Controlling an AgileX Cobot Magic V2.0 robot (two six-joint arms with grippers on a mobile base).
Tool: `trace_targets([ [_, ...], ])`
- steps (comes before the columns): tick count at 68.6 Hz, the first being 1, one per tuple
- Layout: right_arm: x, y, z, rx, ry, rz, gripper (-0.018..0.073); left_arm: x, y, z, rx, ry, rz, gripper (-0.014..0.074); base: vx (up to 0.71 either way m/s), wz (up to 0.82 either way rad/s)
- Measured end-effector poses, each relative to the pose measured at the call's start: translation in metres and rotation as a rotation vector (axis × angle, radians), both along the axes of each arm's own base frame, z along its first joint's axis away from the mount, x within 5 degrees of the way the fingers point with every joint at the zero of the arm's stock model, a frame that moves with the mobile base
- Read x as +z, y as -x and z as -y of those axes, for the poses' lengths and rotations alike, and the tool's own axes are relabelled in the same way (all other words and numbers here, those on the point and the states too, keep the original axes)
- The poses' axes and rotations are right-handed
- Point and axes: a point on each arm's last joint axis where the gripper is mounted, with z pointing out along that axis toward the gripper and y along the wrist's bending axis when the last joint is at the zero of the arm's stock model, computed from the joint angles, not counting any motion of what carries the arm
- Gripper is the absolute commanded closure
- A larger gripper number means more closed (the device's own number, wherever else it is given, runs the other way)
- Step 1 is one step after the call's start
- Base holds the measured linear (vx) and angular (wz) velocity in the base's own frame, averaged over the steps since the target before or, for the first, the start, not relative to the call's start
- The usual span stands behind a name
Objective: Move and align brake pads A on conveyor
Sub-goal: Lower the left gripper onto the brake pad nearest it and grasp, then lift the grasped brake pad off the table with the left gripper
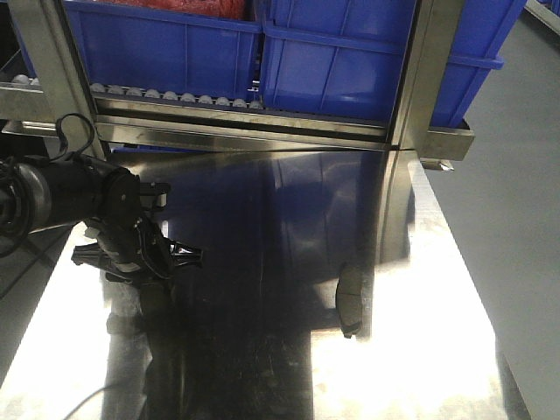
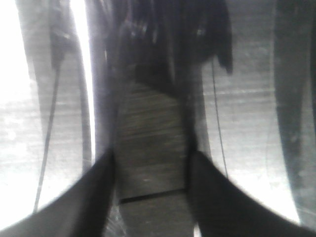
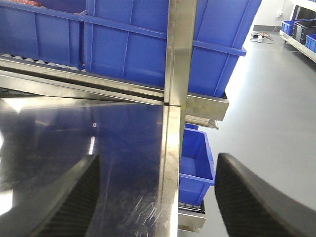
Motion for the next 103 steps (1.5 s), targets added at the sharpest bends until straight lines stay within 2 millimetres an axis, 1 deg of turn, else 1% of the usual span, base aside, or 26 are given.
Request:
trace_targets([
  [2, 0.0, 0.0, 0.0, 0.0, 0.0, 0.0, 0.0069, 0.0, 0.0, 0.0, 0.0, -0.001, 0.001, 0.0596, 0.0, 0.0],
  [3, 0.0, 0.0, 0.0, 0.0, 0.0, 0.0, 0.0069, 0.0, 0.0, 0.0, -0.001, -0.002, 0.002, 0.0605, 0.0, 0.0],
  [11, 0.0, 0.0, 0.0, 0.0, 0.0, 0.0, 0.0069, 0.001, -0.001, -0.001, -0.002, -0.006, 0.008, 0.0604, 0.0, 0.0],
  [20, 0.0, 0.0, 0.0, 0.0, 0.0, 0.0, 0.0069, 0.008, 0.0, -0.002, -0.014, -0.011, 0.044, 0.0603, 0.0, 0.0],
  [24, 0.0, 0.0, 0.0, 0.0, 0.0, 0.0, 0.0069, 0.016, 0.002, -0.003, -0.019, -0.008, 0.069, 0.0603, 0.0, 0.0],
  [28, 0.0, 0.0, 0.0, 0.0, 0.0, 0.0, 0.0069, 0.032, 0.007, -0.006, -0.024, 0.006, 0.123, 0.0603, 0.0, 0.0],
  [35, 0.0, 0.0, 0.0, 0.0, 0.0, 0.0, 0.0069, 0.057, 0.021, -0.011, -0.03, 0.039, 0.219, 0.0603, 0.0, 0.0],
  [44, 0.0, 0.0, 0.0, 0.0, 0.0, 0.0, 0.0069, 0.084, 0.051, -0.023, -0.035, 0.077, 0.319, 0.0603, 0.0, 0.0],
  [49, 0.0, 0.0, 0.0, 0.0, 0.0, 0.0, 0.0069, 0.095, 0.072, -0.031, -0.048, 0.089, 0.374, 0.0603, 0.0, 0.0],
  [58, 0.0, 0.0, 0.0, 0.0, 0.0, 0.0, 0.0069, 0.11, 0.111, -0.046, -0.068, 0.106, 0.462, 0.0603, 0.0, 0.0],
  [67, 0.0, 0.0, 0.0, 0.0, 0.0, 0.0, 0.0069, 0.113, 0.147, -0.06, -0.074, 0.123, 0.523, 0.0603, 0.0, 0.0],
  [75, 0.0, 0.0, 0.0, 0.0, 0.0, 0.0, 0.0069, 0.117, 0.182, -0.073, -0.075, 0.152, 0.611, 0.0603, 0.0, 0.0],
  [82, 0.0, 0.0, 0.0, 0.0, 0.0, 0.0, 0.0069, 0.12, 0.208, -0.084, -0.073, 0.178, 0.69, 0.0603, 0.0, 0.0],
  [89, 0.0, 0.0, 0.0, 0.0, 0.0, 0.0, 0.0069, 0.122, 0.231, -0.093, -0.07, 0.204, 0.77, 0.0603, 0.0, 0.0],
  [103, 0.0, 0.0, 0.0, 0.0, 0.0, 0.0, 0.0069, 0.124, 0.272, -0.109, -0.058, 0.248, 0.904, 0.0603, 0.0, 0.0],
])
